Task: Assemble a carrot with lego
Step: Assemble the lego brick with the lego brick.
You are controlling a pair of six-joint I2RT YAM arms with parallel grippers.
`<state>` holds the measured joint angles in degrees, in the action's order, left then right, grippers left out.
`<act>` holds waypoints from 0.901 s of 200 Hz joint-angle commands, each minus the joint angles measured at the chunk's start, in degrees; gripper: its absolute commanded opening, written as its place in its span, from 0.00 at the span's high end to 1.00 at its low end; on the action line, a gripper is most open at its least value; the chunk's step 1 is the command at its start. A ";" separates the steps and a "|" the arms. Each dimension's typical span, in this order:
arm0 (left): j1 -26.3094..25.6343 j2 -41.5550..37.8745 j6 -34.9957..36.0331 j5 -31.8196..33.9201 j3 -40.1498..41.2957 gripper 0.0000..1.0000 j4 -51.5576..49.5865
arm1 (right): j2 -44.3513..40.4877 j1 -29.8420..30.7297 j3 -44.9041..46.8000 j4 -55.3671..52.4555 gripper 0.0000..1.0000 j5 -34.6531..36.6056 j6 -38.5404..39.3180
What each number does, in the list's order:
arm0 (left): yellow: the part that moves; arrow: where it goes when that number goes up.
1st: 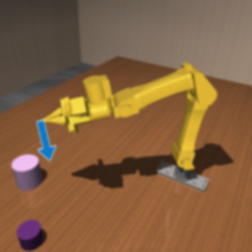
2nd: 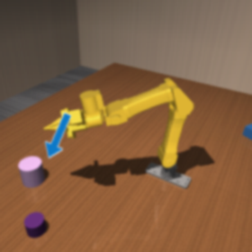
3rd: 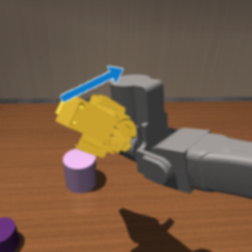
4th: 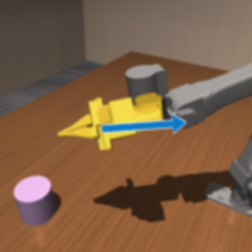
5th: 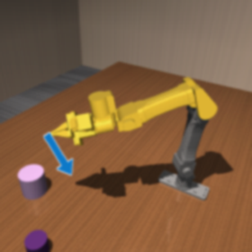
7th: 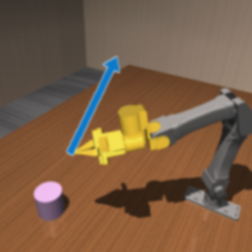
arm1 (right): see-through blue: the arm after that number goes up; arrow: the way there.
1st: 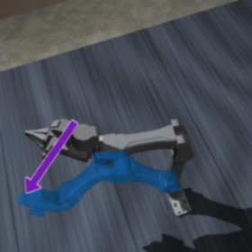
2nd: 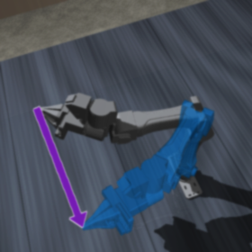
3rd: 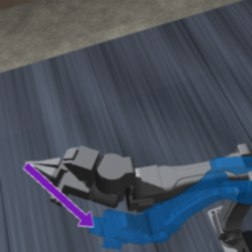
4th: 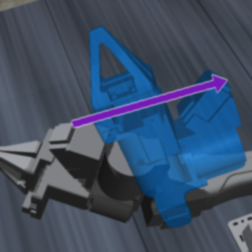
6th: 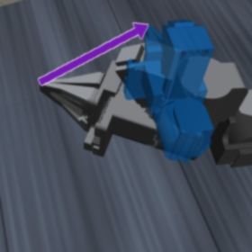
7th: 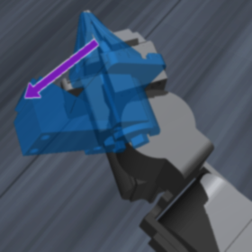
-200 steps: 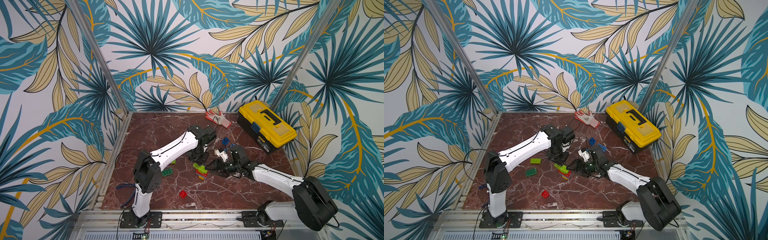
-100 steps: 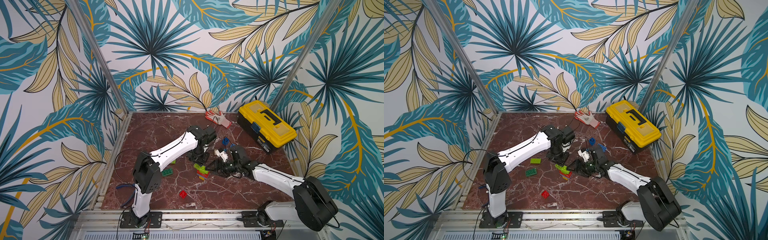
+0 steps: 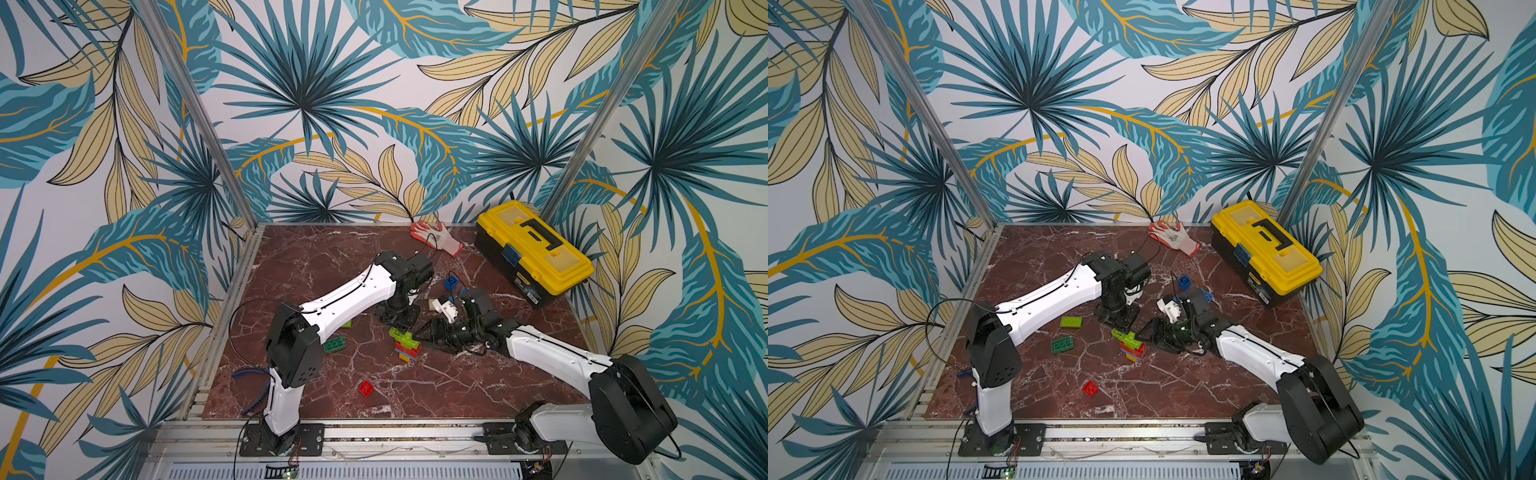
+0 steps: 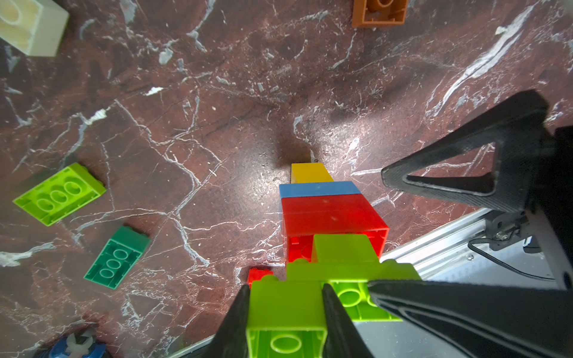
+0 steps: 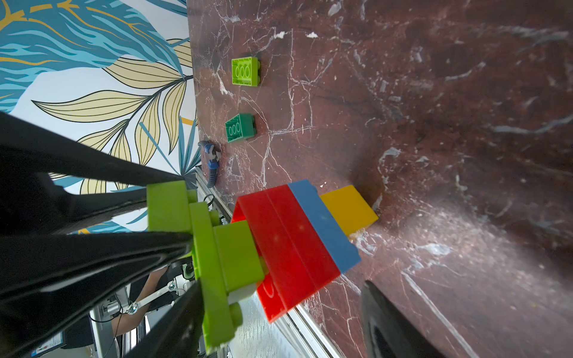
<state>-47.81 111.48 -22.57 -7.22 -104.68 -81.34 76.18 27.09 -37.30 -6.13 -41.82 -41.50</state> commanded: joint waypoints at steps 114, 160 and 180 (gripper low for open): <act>-1.89 -0.48 -1.40 2.23 -2.87 0.64 -5.49 | 0.12 -0.37 3.78 -2.66 0.28 3.15 2.91; -2.53 0.22 -1.97 2.46 -3.86 0.63 -6.33 | -0.01 -0.35 4.96 -2.39 0.28 3.51 3.61; -2.54 0.45 -2.04 2.77 -3.69 0.62 -6.34 | 0.63 -0.34 4.71 -2.09 0.28 3.41 3.57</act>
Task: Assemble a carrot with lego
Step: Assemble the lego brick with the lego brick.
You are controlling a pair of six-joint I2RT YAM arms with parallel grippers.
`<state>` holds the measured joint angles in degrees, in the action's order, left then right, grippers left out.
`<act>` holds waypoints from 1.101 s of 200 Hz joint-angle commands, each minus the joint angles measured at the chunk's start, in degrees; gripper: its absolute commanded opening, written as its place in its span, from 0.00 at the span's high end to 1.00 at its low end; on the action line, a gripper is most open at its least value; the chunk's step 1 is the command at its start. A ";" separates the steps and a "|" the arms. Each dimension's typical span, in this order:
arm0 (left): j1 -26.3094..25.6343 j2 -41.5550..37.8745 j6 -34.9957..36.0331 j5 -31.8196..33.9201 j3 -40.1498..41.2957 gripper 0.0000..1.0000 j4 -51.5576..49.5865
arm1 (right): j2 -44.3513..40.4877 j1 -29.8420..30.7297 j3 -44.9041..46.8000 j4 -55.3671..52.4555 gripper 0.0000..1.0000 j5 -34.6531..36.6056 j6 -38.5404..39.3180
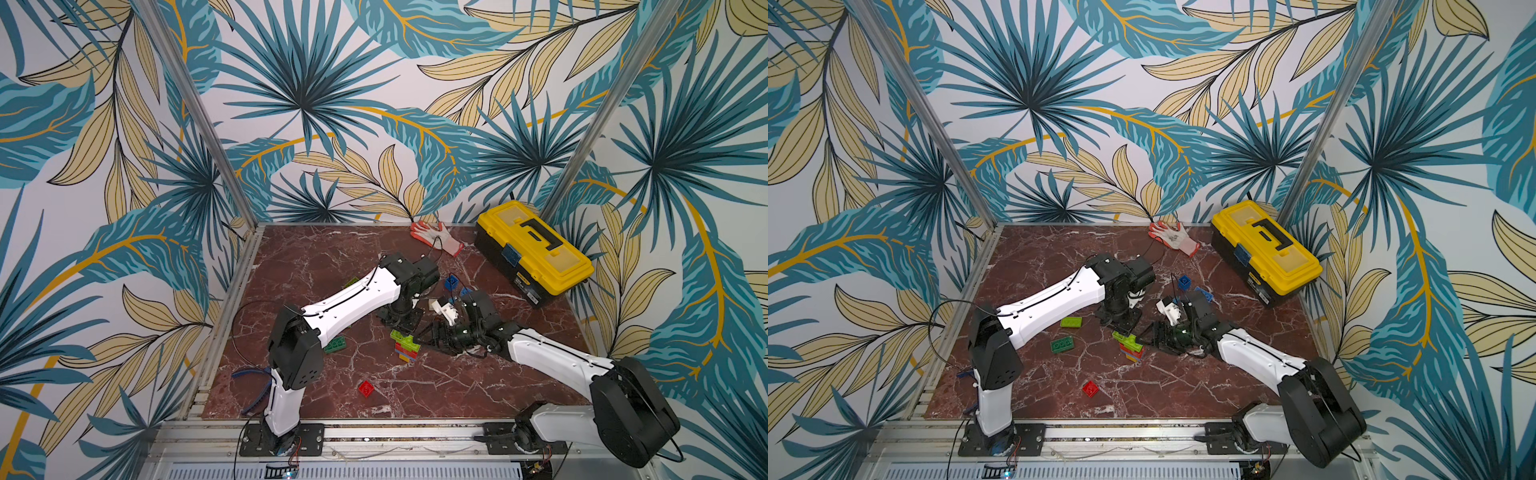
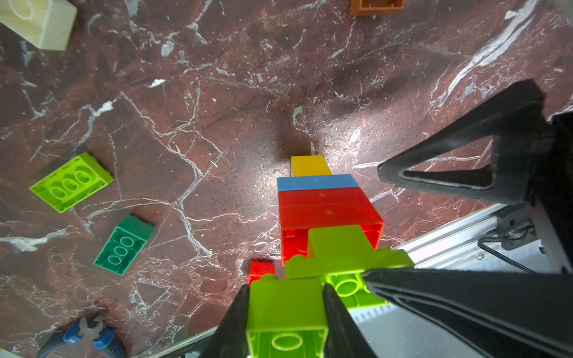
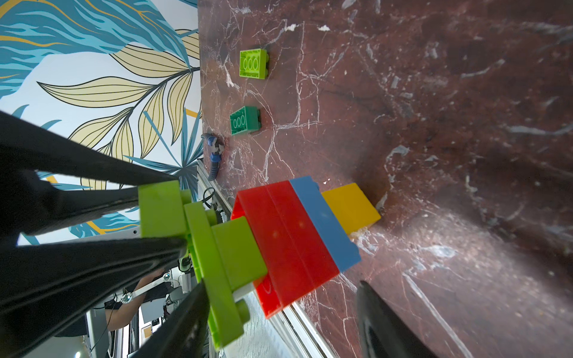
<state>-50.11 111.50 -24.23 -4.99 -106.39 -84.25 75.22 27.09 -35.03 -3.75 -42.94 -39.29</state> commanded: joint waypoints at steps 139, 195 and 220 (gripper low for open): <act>-0.21 1.18 0.15 2.01 -1.63 0.52 -3.29 | 0.95 -0.34 -0.39 -6.45 0.28 4.38 0.87; 0.34 0.04 -0.07 2.66 -1.80 0.42 -3.29 | 1.39 -0.36 -1.35 -6.77 0.28 4.18 0.90; 0.54 -0.23 -0.12 2.72 -1.98 0.40 -3.29 | 1.49 -0.41 -1.93 -6.89 0.28 4.03 0.97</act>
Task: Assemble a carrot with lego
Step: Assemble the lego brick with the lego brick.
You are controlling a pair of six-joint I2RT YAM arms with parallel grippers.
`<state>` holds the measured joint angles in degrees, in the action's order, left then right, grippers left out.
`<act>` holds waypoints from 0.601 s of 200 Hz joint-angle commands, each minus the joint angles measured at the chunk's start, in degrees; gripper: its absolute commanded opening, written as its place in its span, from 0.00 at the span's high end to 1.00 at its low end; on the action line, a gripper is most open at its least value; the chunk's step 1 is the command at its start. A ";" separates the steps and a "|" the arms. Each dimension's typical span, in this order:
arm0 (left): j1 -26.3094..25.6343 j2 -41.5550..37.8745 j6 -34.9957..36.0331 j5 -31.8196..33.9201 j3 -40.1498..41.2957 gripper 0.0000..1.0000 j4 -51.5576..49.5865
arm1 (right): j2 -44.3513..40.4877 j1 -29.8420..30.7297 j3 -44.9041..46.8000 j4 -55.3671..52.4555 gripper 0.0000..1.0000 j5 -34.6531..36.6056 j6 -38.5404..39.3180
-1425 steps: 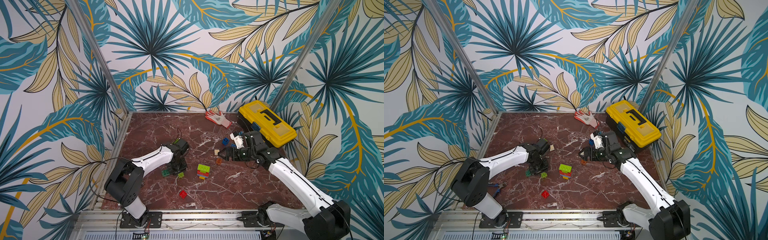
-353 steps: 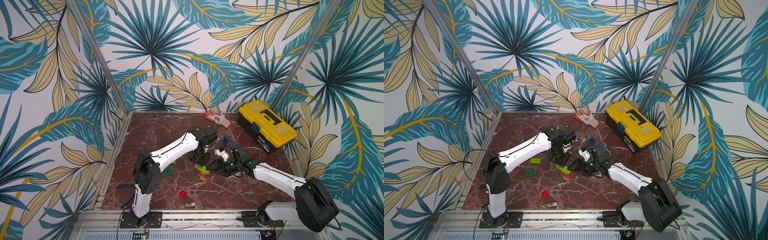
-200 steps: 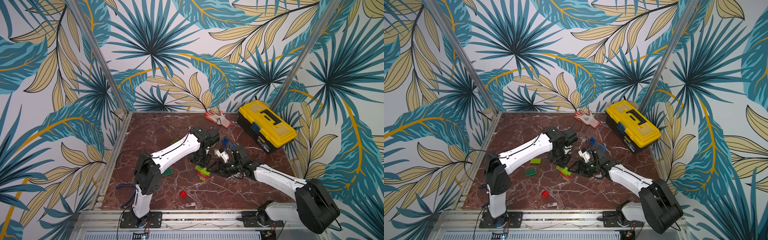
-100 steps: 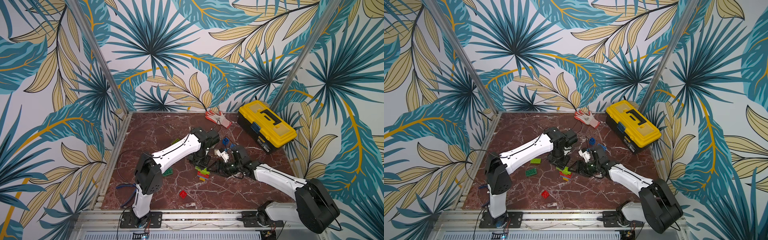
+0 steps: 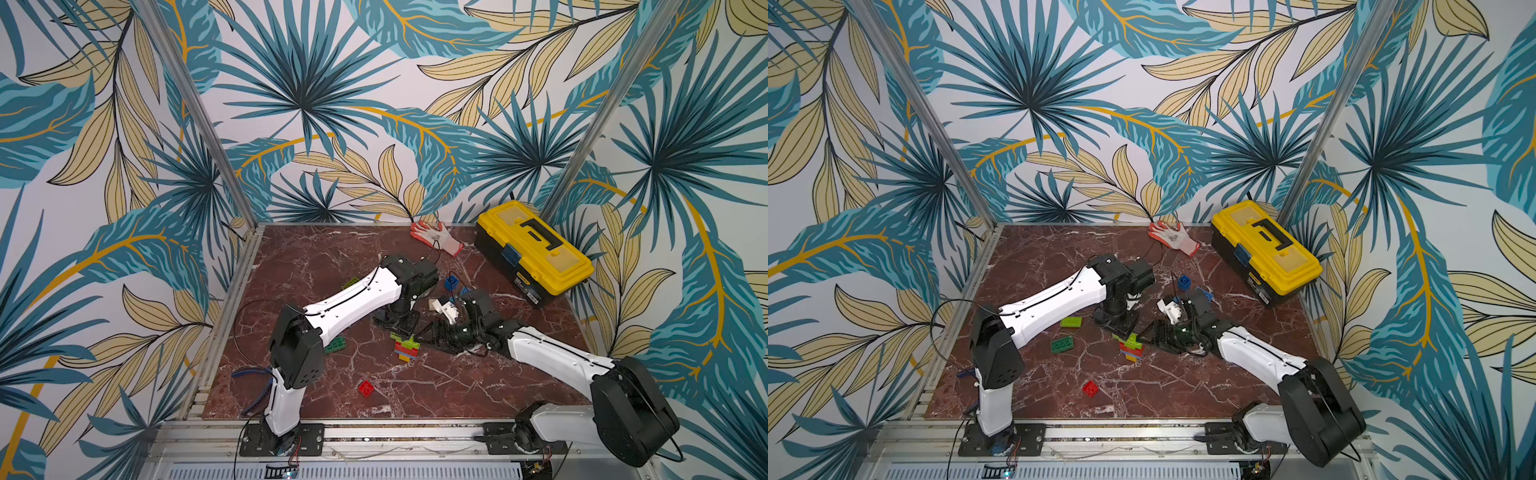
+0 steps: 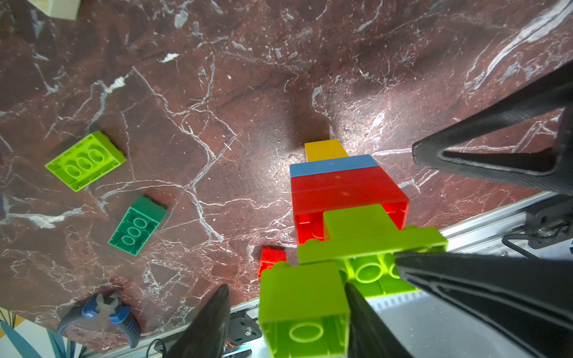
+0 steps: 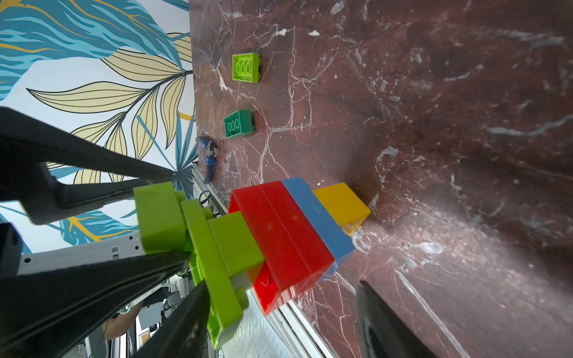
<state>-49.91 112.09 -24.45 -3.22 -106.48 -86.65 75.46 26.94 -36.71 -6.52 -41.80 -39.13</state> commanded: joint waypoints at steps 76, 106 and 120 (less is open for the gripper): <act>0.34 -0.13 0.28 0.27 -1.54 0.40 -0.81 | 0.87 -0.15 -1.52 -4.28 0.27 2.14 0.21; 0.38 0.14 0.19 0.04 -0.81 0.40 -0.74 | 1.13 -0.11 -1.78 -4.36 0.26 1.94 0.25; 0.34 0.19 0.28 -0.04 -0.59 0.40 -0.71 | 1.29 -0.04 -1.96 -4.24 0.26 1.82 0.24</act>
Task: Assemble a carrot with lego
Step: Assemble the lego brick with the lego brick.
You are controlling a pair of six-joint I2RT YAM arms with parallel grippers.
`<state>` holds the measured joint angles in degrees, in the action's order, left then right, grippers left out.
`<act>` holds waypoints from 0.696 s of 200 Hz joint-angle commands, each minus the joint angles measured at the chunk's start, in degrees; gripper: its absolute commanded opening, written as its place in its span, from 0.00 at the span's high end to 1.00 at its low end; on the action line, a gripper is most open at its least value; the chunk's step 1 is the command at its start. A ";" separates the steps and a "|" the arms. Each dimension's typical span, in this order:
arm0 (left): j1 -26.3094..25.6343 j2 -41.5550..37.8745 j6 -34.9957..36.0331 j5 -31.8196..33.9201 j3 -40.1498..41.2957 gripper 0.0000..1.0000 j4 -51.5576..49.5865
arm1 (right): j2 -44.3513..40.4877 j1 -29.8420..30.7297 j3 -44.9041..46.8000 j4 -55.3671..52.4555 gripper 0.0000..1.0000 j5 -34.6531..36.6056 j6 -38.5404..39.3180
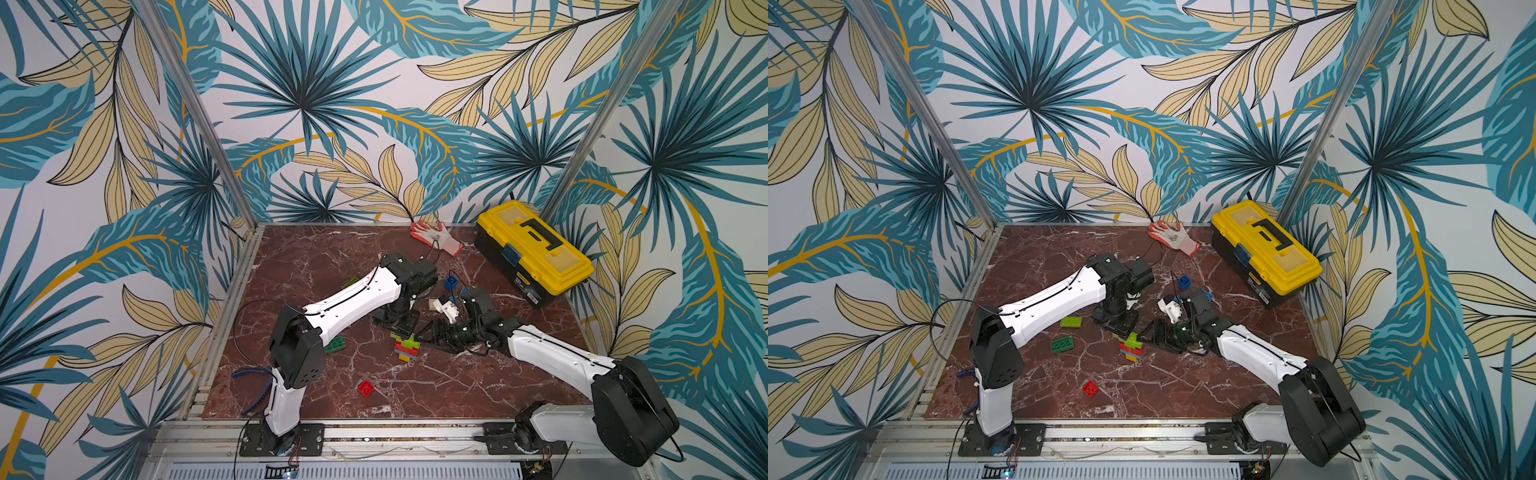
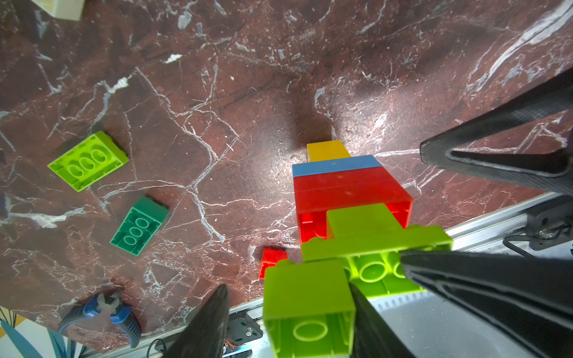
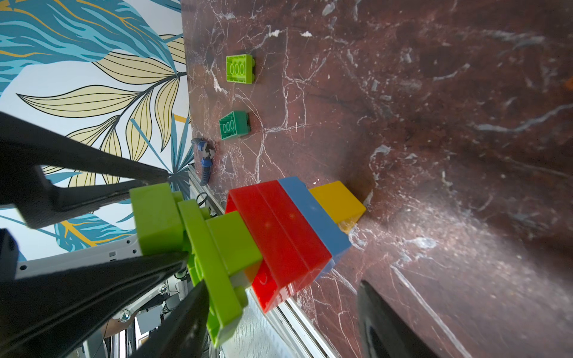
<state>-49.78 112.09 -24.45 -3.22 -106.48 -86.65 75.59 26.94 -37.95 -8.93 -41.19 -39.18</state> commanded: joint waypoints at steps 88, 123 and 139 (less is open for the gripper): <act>0.57 -3.09 -0.99 2.10 -3.45 0.38 -0.71 | 1.39 -0.04 -1.07 -1.61 0.25 0.91 0.15; 1.55 -6.05 -1.72 2.31 -4.12 0.36 0.24 | 1.09 -0.04 -0.89 -1.66 0.25 0.98 0.16; 3.13 -8.94 -2.33 0.80 -1.05 0.36 3.09 | 1.04 -0.05 -0.94 -1.66 0.25 0.98 0.03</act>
<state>-48.64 108.66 -25.47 -1.91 -109.23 -86.37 76.31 26.94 -38.59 -9.06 -41.17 -39.18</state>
